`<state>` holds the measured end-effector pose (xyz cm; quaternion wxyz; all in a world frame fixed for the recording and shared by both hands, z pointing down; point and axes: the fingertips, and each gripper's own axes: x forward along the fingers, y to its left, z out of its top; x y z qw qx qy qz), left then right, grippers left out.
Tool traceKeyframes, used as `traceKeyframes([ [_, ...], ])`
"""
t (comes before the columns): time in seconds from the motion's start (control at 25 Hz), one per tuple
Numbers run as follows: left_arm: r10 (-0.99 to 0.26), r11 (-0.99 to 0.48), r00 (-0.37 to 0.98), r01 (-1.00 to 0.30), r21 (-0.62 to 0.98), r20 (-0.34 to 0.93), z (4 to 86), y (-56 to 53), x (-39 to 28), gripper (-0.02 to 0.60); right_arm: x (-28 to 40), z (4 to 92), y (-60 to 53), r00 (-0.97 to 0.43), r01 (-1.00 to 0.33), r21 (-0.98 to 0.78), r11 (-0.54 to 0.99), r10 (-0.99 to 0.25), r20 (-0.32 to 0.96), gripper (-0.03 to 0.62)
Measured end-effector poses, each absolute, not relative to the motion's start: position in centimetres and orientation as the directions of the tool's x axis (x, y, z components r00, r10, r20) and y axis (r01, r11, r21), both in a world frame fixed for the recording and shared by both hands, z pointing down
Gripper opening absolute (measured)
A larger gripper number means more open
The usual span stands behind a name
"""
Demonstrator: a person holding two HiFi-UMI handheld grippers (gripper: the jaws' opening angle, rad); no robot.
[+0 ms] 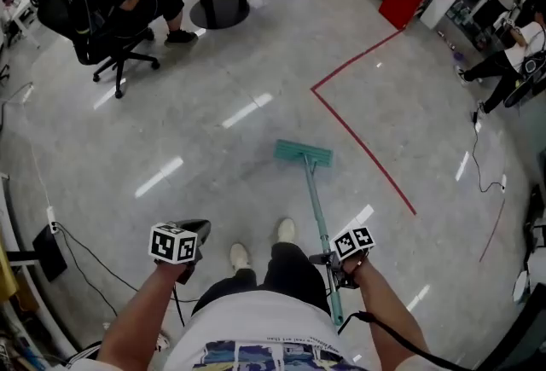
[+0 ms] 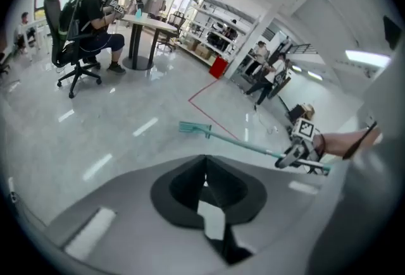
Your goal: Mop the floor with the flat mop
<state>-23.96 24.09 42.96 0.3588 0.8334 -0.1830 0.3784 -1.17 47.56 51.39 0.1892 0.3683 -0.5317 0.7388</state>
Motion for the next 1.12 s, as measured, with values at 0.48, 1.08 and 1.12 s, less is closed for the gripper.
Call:
traceKeyframes([
  [0.48,-0.167,-0.629,0.643,-0.654,0.421,0.748,39.5,17.1,-19.1,0.003,2.9,60.5,33.5,-0.649,-0.744,-0.617,-0.254,0.059,0.758,0.195],
  [1.08,-0.043,-0.681,0.667,-0.564,0.466,0.744,38.7,9.8,-3.0,0.003,9.9,59.8,28.8,-0.689,-0.702,-0.642,-0.307,0.067,0.721,0.173],
  [1.12,-0.04,-0.687,0.667,-0.559,0.464,0.744,38.7,9.8,-2.9,0.003,10.0,59.5,28.7,-0.692,-0.698,-0.643,-0.314,0.066,0.719,0.173],
])
